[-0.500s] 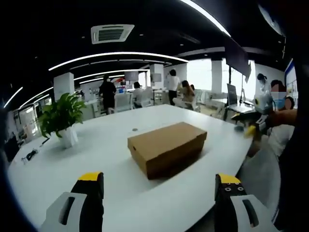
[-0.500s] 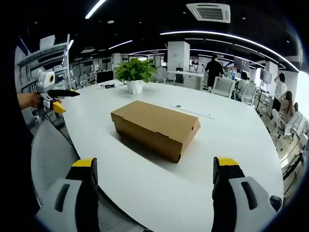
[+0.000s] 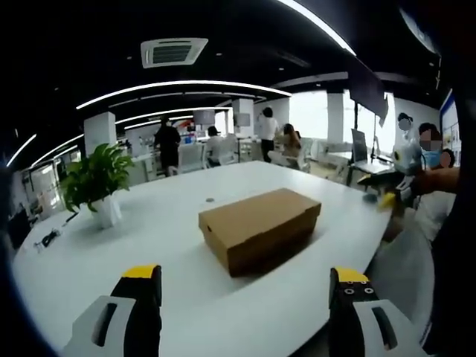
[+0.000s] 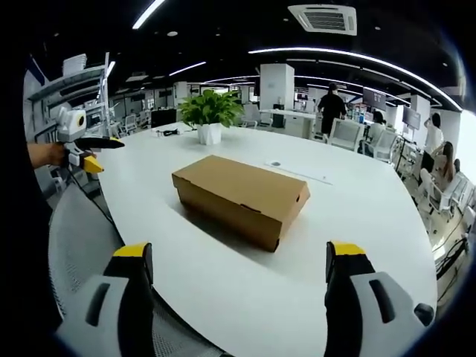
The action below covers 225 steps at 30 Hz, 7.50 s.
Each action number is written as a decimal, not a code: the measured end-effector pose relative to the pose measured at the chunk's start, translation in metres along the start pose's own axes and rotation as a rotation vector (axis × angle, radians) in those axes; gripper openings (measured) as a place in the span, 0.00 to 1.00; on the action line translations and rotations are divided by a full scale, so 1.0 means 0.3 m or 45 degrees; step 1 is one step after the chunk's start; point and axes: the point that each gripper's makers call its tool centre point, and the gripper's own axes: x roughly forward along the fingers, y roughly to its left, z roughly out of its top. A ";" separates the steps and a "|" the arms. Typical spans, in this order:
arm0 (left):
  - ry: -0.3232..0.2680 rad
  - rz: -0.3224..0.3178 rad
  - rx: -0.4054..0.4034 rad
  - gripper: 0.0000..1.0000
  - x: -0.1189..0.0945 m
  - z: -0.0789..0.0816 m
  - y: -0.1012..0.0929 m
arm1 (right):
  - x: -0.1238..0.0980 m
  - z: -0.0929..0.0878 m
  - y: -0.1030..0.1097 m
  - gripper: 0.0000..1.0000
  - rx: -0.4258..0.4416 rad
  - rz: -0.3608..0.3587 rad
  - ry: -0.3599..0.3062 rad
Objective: Operate the shoe box by opening the lid, removing the specified soft item, and placing it in the target area until the item is outside and the box remains undamaged.
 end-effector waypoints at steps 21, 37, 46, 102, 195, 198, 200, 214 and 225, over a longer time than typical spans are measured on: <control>0.040 -0.054 0.035 0.94 0.064 0.008 -0.035 | 0.014 -0.001 -0.004 0.88 -0.019 0.042 0.026; 0.076 -0.047 0.020 0.76 0.139 -0.021 -0.007 | 0.046 0.011 -0.040 0.81 -0.050 0.054 0.032; 0.088 -0.079 0.062 0.71 0.208 -0.026 -0.008 | 0.087 0.008 -0.065 0.79 -0.080 0.071 0.037; 0.183 -0.048 -0.050 0.46 0.580 -0.107 0.051 | 0.486 -0.071 -0.203 0.47 -0.163 0.156 0.171; 0.351 -0.009 -0.012 0.41 0.199 -0.276 0.276 | 0.538 -0.052 0.264 0.39 -0.140 0.247 0.201; 0.348 -0.011 -0.006 0.42 0.193 -0.278 0.277 | 0.535 -0.055 0.272 0.39 -0.138 0.246 0.197; 0.346 -0.012 0.008 0.42 0.190 -0.278 0.271 | 0.535 -0.055 0.272 0.40 -0.135 0.244 0.191; 0.323 -0.008 0.005 0.43 0.173 -0.282 0.273 | 0.531 -0.056 0.266 0.40 -0.042 0.237 0.170; 0.344 -0.036 -0.006 0.45 0.169 -0.316 0.261 | 0.504 -0.083 0.270 0.33 -0.046 0.240 0.174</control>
